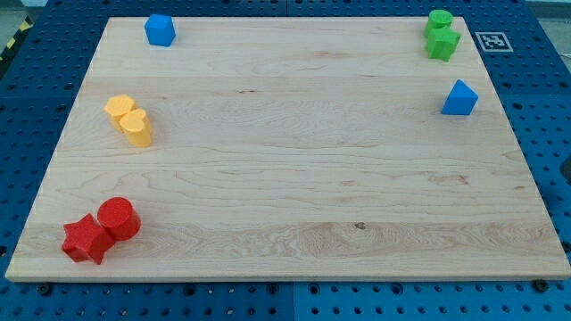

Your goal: Slide the blue triangle to the center of the board

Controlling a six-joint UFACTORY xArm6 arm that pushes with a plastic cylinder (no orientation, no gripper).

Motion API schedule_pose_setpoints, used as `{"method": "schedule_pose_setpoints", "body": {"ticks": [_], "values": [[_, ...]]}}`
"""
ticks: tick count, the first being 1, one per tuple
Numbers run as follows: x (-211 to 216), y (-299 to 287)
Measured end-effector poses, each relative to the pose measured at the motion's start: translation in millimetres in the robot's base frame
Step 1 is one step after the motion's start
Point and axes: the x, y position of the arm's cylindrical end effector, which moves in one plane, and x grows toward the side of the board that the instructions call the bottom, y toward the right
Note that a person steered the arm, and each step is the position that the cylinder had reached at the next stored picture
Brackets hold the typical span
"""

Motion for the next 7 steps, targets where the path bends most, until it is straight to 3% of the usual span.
{"method": "schedule_pose_setpoints", "body": {"ticks": [2,3,7], "values": [[-105,-7],[-125,-35],[-113,-153]]}}
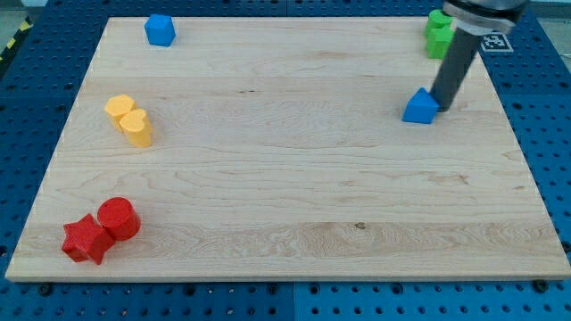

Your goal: Slide the blue triangle to the center of the board

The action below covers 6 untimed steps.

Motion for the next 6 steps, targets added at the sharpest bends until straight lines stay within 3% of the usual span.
{"method": "schedule_pose_setpoints", "body": {"ticks": [3,6], "values": [[31,-30],[32,-94]]}}
